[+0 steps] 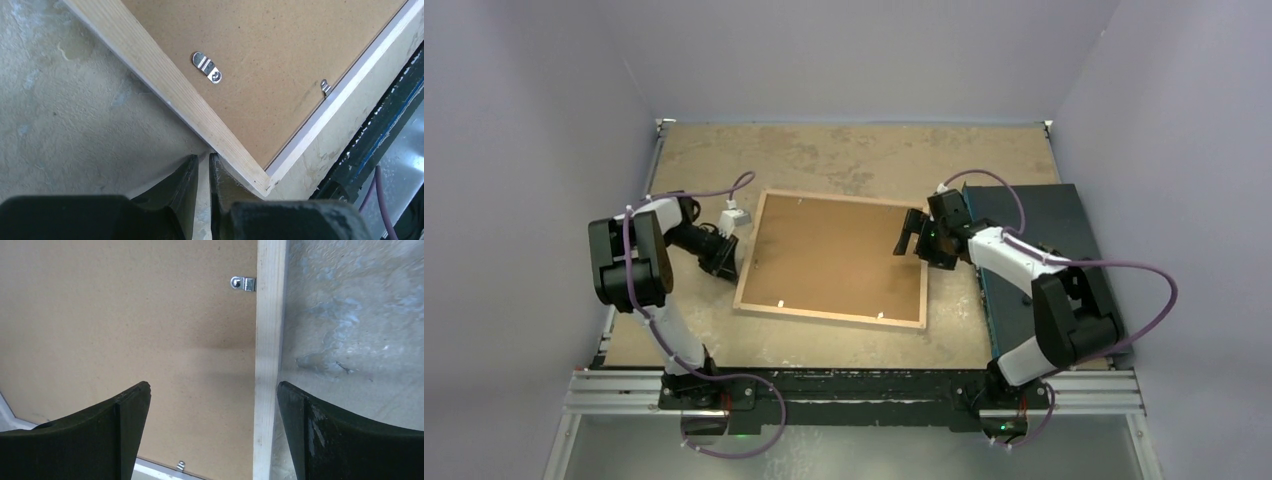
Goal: Put the photo into the frame
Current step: Install the photo frame at the center of the board.
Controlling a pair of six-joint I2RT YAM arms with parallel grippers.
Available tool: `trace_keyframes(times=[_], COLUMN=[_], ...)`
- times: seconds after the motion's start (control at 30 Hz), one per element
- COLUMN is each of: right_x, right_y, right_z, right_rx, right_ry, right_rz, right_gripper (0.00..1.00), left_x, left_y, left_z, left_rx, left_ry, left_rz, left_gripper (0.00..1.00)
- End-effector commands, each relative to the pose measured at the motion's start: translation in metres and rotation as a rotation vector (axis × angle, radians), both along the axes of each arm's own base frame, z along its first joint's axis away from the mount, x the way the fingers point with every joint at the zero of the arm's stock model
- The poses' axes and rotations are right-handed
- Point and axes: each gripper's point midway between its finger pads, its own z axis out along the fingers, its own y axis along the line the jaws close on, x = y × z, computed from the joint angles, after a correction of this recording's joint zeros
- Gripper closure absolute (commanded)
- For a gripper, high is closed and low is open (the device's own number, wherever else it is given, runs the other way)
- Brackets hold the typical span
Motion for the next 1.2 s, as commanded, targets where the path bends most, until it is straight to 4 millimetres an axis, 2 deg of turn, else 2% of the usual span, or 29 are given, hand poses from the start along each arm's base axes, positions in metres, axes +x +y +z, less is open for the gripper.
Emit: trace_keyframes(times=[0.0,0.1,0.17,0.27,0.47,0.57,0.7,0.83,1.0,1.17], right_x=[0.022,0.032,0.034,0.028,0.018,0.019,0.013,0.014,0.018,0.011], right_y=[-0.012,-0.009,0.008,0.044,0.129,0.160,0.194,0.219,0.259,0.298], right_z=[0.051,0.081,0.093,0.097,0.094,0.096,0.098,0.089,0.083,0.079], right_rx=[-0.044,-0.005,0.072,0.173,0.297,0.358,0.462,0.472,0.518,0.585], right_ry=[-0.138,-0.239,-0.277,-0.270,-0.273,-0.290,-0.312,-0.306,-0.307,-0.310], right_rz=[-0.065,-0.071,-0.023,0.050,0.221,0.289,0.400,0.437,0.490,0.589], right_gripper=[0.01,0.01,0.01,0.01,0.02,0.03,0.03,0.03,0.03,0.03], left_x=[0.000,0.021,0.029,0.036,0.030,0.027,0.032,0.032,0.031,0.029], left_y=[0.012,0.027,0.027,0.017,-0.009,-0.017,-0.016,-0.018,-0.019,-0.018], left_z=[0.002,0.021,0.036,0.045,0.033,0.027,0.020,0.014,0.006,0.003], left_rx=[0.024,0.000,-0.039,-0.112,-0.251,-0.278,-0.248,-0.230,-0.216,-0.212], left_ry=[-0.003,-0.043,-0.063,-0.066,0.023,0.050,0.032,0.033,0.047,0.052], left_rz=[0.003,0.078,0.098,0.123,0.096,0.082,0.095,0.088,0.096,0.101], left_gripper=[0.86,0.79,0.75,0.70,0.67,0.66,0.66,0.69,0.84,0.90])
